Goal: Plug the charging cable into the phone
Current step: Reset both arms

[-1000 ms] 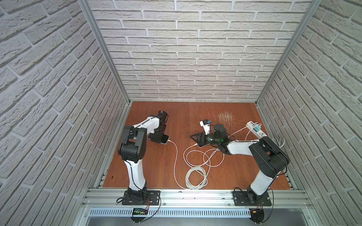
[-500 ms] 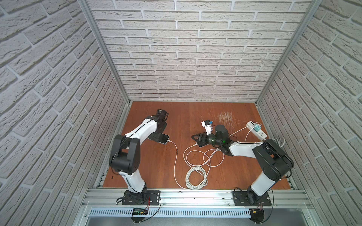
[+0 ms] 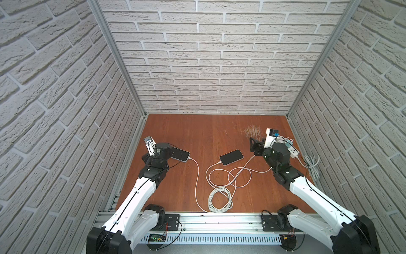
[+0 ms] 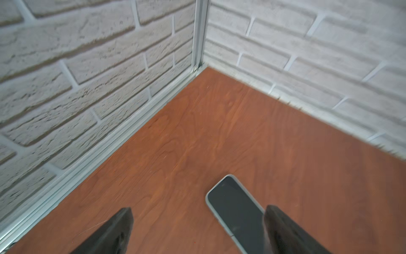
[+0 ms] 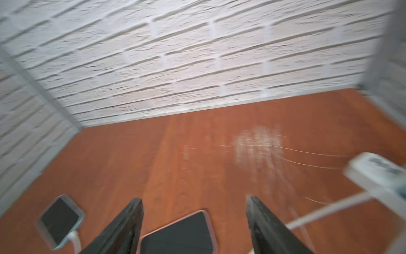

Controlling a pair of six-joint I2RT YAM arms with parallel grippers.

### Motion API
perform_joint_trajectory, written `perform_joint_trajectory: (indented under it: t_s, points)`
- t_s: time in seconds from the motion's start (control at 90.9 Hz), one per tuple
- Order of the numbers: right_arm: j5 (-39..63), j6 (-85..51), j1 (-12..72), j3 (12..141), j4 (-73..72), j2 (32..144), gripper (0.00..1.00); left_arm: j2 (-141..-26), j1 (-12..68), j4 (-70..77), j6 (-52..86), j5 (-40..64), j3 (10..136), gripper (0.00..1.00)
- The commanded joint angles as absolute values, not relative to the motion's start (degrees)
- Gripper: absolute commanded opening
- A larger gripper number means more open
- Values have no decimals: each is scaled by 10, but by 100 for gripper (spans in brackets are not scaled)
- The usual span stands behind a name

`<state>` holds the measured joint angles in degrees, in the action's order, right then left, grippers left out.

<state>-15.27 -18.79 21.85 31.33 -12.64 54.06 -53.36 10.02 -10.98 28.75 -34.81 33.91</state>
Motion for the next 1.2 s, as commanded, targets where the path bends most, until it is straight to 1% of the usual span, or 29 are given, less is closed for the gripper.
perform_joint_trajectory:
  t_s: [0.0,0.066,0.121,0.176,0.231,0.253,0.286,0.319,0.352,0.385,0.418,0.462,0.495,0.528,0.55,0.561,0.594,0.605,0.627,0.649,0.682,0.704,0.88,1.188]
  points:
    - [-337,-152,196,245,-83,506,80,-539,87,16,177,-351,302,98]
    - [-368,-145,180,202,-140,498,82,-562,73,52,162,-347,283,98]
    - [-363,-137,166,204,-135,503,82,-589,52,101,160,-325,267,98]
    - [-367,-93,162,185,-197,531,82,-621,39,200,129,-302,230,98]
    - [-366,-96,149,155,-259,571,82,-666,34,324,94,-281,183,98]
    - [-363,-98,143,140,-310,602,82,-691,28,389,81,-278,167,98]
    - [-366,-90,135,134,-358,630,82,-710,24,407,73,-255,168,98]
    - [-347,-87,130,144,-347,635,82,-727,18,449,50,-217,164,98]
    - [-328,-84,122,134,-415,654,82,-749,15,492,40,-205,159,98]
    - [-315,-83,107,98,-526,691,82,-770,9,512,33,-183,161,98]
    - [-324,-71,95,89,-592,728,82,-802,1,545,30,-171,163,98]
    - [-286,-71,74,100,-607,768,82,-856,-14,570,32,-133,173,98]
    - [-251,-72,59,113,-645,822,81,-891,-24,566,26,-104,196,98]
    - [-216,-54,55,122,-679,860,79,-883,-32,508,30,-71,214,98]
    - [-175,-42,55,140,-642,869,79,-887,-40,516,34,-63,219,98]
    - [-165,-37,55,148,-621,872,77,-891,-42,523,36,-62,218,98]
    - [-167,-33,55,207,-528,877,79,-886,-45,500,39,-59,221,98]
    - [-167,-38,52,220,-499,879,83,-884,-45,491,41,-58,224,98]
    - [-146,-48,42,234,-479,879,96,-887,-47,503,41,-56,223,98]
    - [-131,-53,31,224,-499,879,100,-889,-48,507,41,-55,221,98]
    - [-131,-60,25,220,-500,876,99,-887,-49,491,43,-51,226,98]
    - [-131,-60,27,223,-493,874,99,-890,-50,506,43,-51,224,98]
    - [-79,-36,28,237,-473,877,99,-885,-50,489,43,-46,229,98]
    - [-57,-32,25,241,-471,881,99,-885,-50,489,43,-45,229,98]
